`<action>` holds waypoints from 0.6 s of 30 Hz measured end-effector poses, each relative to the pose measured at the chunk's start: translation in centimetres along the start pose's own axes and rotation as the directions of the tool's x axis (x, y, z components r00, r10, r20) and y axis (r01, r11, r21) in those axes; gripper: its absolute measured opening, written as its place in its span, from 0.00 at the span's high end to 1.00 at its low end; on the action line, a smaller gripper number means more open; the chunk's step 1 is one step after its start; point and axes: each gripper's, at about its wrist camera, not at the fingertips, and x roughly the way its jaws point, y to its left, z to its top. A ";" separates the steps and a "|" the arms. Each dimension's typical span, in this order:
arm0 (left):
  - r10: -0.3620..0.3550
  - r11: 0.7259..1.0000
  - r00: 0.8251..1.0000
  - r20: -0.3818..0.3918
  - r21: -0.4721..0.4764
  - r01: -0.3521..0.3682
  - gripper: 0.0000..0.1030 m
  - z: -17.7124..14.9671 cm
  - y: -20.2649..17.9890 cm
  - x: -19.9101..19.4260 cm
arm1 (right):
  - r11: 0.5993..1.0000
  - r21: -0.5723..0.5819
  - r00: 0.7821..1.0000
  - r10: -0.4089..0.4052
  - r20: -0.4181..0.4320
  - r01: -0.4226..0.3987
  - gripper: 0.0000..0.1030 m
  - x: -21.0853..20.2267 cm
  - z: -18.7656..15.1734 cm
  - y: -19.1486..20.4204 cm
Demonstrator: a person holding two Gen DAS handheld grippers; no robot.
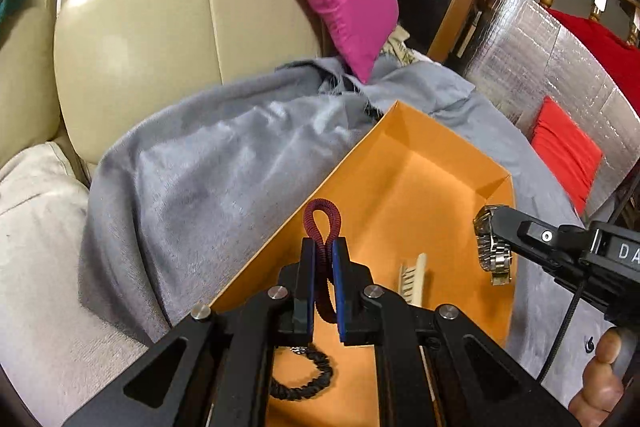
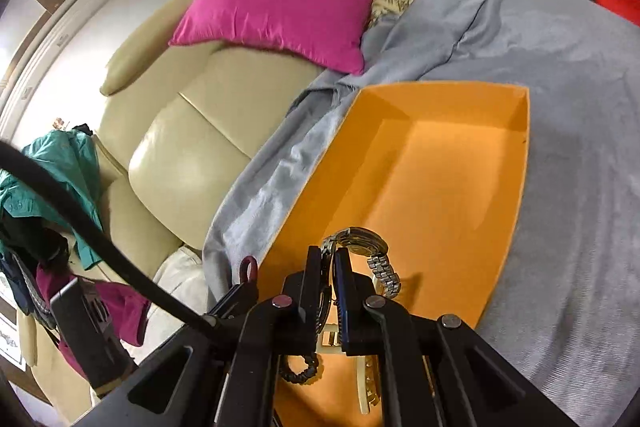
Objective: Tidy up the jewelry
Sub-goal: 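Carry the red hair tie and gold watch over the orange tray with both grippers, then lower both grippers into the orange tray and release the hair tie and watch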
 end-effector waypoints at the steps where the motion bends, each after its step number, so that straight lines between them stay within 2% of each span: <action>1: -0.005 1.000 1.000 -0.012 -0.001 0.005 0.92 -0.1 0.2 0.3 | 1.000 0.002 1.000 -0.001 -0.004 0.001 0.93 0.3 -0.1 -0.1; 5: -0.017 1.000 0.999 -0.045 -0.009 0.017 0.92 -0.1 0.5 1.4 | 1.000 0.005 1.000 -0.007 -0.031 0.007 0.92 1.8 -0.4 -0.4; 8: -0.041 0.999 0.997 -0.068 -0.005 0.040 0.92 -0.1 0.4 2.3 | 0.999 -0.017 0.998 -0.040 -0.047 0.039 0.93 2.4 -0.7 -0.3; 14: -0.017 1.000 0.995 -0.102 0.021 0.019 0.92 0.1 -0.2 3.8 | 0.997 -0.017 0.996 -0.070 -0.053 0.069 0.93 1.6 -0.9 -1.6; 18: -0.001 1.000 0.991 -0.136 0.021 0.004 0.92 0.0 0.0 4.6 | 0.992 -0.069 0.987 -0.113 -0.115 0.106 0.93 2.1 -1.7 -1.5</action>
